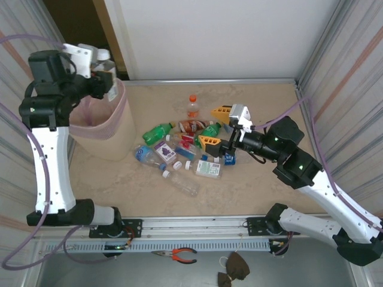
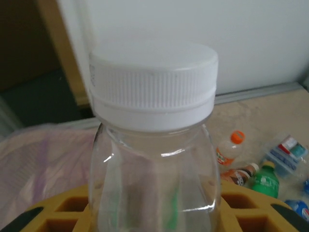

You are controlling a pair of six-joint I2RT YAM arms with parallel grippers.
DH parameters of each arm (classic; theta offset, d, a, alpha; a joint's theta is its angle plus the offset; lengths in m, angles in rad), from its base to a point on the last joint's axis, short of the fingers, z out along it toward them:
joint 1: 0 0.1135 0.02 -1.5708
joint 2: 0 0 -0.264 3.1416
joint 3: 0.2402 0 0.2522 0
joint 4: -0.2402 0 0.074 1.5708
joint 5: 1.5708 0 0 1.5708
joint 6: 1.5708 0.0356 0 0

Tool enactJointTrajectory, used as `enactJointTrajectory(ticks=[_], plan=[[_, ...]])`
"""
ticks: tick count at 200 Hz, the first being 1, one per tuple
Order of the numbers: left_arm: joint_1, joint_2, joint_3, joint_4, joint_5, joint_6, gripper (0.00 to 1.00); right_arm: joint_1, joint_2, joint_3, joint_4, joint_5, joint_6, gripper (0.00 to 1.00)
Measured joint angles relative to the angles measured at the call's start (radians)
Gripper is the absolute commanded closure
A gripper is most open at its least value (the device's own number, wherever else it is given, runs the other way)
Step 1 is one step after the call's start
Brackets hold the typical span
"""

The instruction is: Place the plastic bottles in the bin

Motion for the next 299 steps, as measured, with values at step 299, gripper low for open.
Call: enactJointTrajectory(ticks=[299], plan=[[0.102,0.538,-0.315,0.191,-0.135,-1.110,0.64,-0.005,-0.058,-0.040,-0.036,0.087,0.003,0.20]])
